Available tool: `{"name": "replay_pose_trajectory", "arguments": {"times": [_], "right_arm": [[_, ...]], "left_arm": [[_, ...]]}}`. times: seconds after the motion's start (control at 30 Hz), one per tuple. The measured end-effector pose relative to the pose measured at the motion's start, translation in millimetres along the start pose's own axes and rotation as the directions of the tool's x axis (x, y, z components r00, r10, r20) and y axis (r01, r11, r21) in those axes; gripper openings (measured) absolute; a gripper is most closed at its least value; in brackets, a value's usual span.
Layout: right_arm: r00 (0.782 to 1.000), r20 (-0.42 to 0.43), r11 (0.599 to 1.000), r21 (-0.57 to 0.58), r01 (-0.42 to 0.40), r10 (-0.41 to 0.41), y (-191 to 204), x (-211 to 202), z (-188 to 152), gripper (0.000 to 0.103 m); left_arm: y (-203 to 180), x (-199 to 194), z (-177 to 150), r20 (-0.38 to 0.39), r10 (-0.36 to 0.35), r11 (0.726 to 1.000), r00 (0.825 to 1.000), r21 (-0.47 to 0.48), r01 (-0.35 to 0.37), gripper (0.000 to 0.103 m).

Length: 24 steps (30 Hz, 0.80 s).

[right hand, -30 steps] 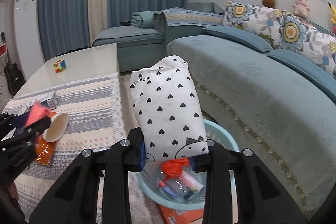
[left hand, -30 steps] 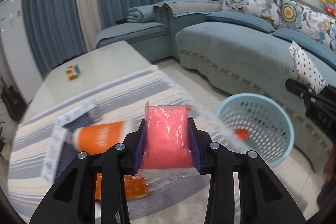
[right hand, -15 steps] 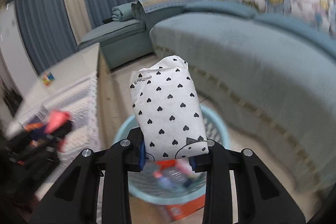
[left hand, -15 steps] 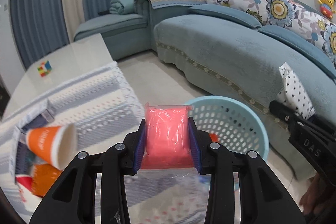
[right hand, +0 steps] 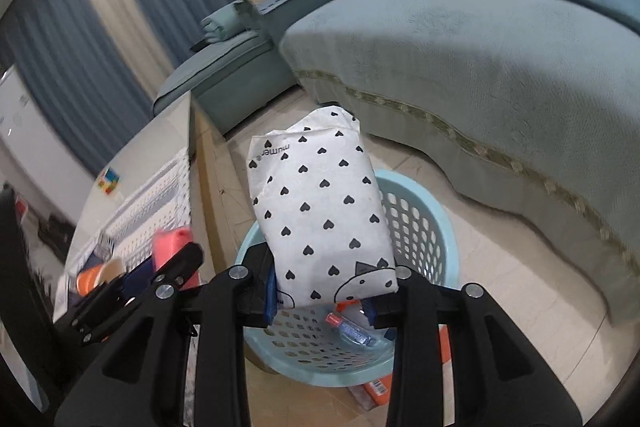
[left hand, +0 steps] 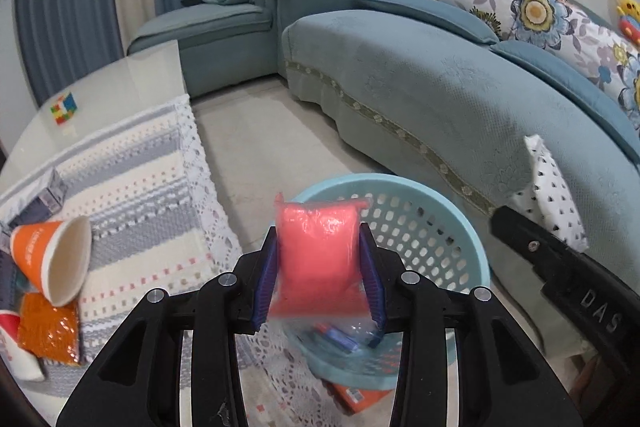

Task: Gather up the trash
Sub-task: 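Carry the polka-dot paper and pink packet over the blue basket and open both tools, then return both tools to the table toward the remaining trash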

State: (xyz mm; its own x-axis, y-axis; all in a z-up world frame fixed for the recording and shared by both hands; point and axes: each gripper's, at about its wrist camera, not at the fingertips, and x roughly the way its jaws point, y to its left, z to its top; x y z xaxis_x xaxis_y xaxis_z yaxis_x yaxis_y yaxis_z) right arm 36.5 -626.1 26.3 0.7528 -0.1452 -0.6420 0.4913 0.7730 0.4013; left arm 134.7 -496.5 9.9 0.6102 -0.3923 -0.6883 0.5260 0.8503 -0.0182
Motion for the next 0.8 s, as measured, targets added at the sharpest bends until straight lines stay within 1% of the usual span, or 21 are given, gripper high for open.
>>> {"name": "replay_pose_trajectory", "arguments": {"times": [0.07, 0.17, 0.2, 0.23, 0.27, 0.3, 0.33, 0.37, 0.4, 0.43, 0.5, 0.57, 0.7, 0.8], "right_arm": [[1.000, 0.015, 1.000, 0.004, -0.003, 0.003, -4, -2, 2, 0.030], [0.999, 0.032, 1.000, 0.007, -0.024, 0.024, -5, -2, 5, 0.030], [0.999, 0.033, 0.999, 0.008, -0.037, 0.037, -6, -1, 6, 0.030], [0.998, 0.032, 0.999, 0.009, -0.048, 0.048, -6, 0, 7, 0.030], [0.998, 0.030, 0.998, 0.005, -0.056, 0.055, -6, 3, 9, 0.033], [0.997, 0.021, 0.997, -0.007, -0.071, 0.071, -5, 8, 11, 0.038], [0.996, 0.000, 0.995, -0.019, -0.094, 0.094, -4, 13, 13, 0.053], [0.994, -0.016, 0.994, -0.024, -0.111, 0.111, -4, 16, 14, 0.070], [0.991, -0.029, 0.992, -0.017, -0.128, 0.128, -5, 20, 15, 0.073], [0.991, -0.030, 0.991, -0.004, -0.131, 0.131, -6, 22, 15, 0.075], [0.990, -0.033, 0.990, 0.039, -0.138, 0.139, -10, 24, 16, 0.075], [0.985, -0.023, 0.982, 0.081, -0.169, 0.172, -16, 24, 17, 0.075], [0.985, -0.004, 0.979, 0.113, -0.172, 0.173, -21, 20, 18, 0.075], [0.982, -0.002, 0.974, 0.125, -0.187, 0.189, -19, 18, 17, 0.075]], "left_arm": [[-1, -2, 2, 0.017, 0.022, 1.000, 1.000, 0.013, -0.022, 0.038], [-2, -4, 8, 0.029, 0.023, 1.000, 0.999, 0.018, -0.023, 0.038], [-2, -5, 9, 0.034, 0.023, 1.000, 0.999, 0.018, -0.023, 0.040], [-2, -6, 11, 0.041, 0.026, 0.999, 0.999, 0.020, -0.027, 0.046], [-3, -7, 12, 0.048, 0.029, 0.999, 0.998, 0.021, -0.030, 0.050], [-3, -8, 13, 0.055, 0.033, 0.999, 0.998, 0.023, -0.034, 0.061], [-2, -10, 13, 0.065, 0.039, 0.999, 0.997, 0.026, -0.041, 0.064], [-2, -11, 14, 0.070, 0.047, 0.998, 0.996, 0.028, -0.049, 0.064], [-1, -12, 14, 0.076, 0.062, 0.997, 0.995, 0.031, -0.064, 0.066], [2, -13, 14, 0.083, 0.072, 0.997, 0.994, 0.030, -0.074, 0.068], [6, -17, 15, 0.089, 0.077, 0.997, 0.993, 0.023, -0.079, 0.069], [14, -22, 14, 0.095, 0.088, 0.996, 0.992, 0.014, -0.090, 0.069], [34, -37, 10, 0.121, 0.116, 0.993, 0.986, 0.010, -0.119, 0.069], [56, -50, 6, 0.139, 0.163, 0.987, 0.977, -0.012, -0.163, 0.069]]}}
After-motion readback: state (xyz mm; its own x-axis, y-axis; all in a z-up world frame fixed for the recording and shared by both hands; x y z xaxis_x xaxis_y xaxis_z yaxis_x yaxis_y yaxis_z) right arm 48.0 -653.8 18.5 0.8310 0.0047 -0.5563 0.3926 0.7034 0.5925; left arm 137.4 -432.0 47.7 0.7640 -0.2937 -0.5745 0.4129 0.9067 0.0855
